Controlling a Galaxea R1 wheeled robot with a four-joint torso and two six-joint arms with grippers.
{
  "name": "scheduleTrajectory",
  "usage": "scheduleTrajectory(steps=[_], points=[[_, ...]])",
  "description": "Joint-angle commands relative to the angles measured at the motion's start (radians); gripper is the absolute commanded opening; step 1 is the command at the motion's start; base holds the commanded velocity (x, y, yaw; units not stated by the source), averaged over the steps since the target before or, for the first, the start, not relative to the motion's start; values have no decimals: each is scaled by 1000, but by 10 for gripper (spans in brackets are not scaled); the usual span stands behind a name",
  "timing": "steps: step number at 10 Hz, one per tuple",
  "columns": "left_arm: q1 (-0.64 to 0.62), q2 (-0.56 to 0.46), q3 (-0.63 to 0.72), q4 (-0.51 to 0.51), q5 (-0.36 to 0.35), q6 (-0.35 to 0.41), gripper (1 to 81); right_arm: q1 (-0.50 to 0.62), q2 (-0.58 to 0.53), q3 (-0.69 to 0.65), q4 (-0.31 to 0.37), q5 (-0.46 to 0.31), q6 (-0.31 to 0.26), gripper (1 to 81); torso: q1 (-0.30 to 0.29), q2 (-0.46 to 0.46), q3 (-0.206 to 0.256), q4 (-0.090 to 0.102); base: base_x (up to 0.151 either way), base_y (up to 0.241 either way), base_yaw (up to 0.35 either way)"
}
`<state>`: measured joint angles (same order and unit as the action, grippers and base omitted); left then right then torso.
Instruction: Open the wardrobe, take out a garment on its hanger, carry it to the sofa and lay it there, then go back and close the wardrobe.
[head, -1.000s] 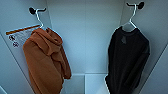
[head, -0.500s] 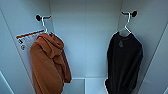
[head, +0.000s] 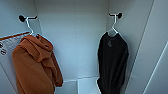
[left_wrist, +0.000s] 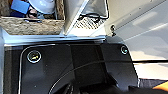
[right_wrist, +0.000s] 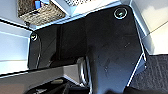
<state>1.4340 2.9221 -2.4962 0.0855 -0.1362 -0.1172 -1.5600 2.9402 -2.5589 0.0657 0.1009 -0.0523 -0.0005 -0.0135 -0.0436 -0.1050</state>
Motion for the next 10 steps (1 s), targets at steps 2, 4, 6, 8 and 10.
scheduleTrajectory(steps=[2, 4, 6, 8, 10], points=[[-114, -21, 40, 5, 85, 1, 811, 43, -4, 4, -7, -58, -3, 811, 1, 0, 3, -23, 0, 0, 0], [-154, -69, 161, 11, 101, 1, 811, 41, -4, 4, 0, -49, -1, 811, 1, 0, 5, -36, 0, 0, 0], [-215, -140, 296, 13, 105, -1, 811, 40, -1, 2, 2, -47, -1, 811, 1, 0, 5, -37, 0, 0, 0], [-279, -213, 413, 8, 107, -2, 811, 45, 6, 0, 5, -46, -1, 811, 1, 0, 5, -37, 0, 0, 0], [-344, -256, 464, -3, 128, -7, 811, 47, 9, 0, 5, -46, -1, 811, 1, 0, 5, -37, 0, 0, 0]])
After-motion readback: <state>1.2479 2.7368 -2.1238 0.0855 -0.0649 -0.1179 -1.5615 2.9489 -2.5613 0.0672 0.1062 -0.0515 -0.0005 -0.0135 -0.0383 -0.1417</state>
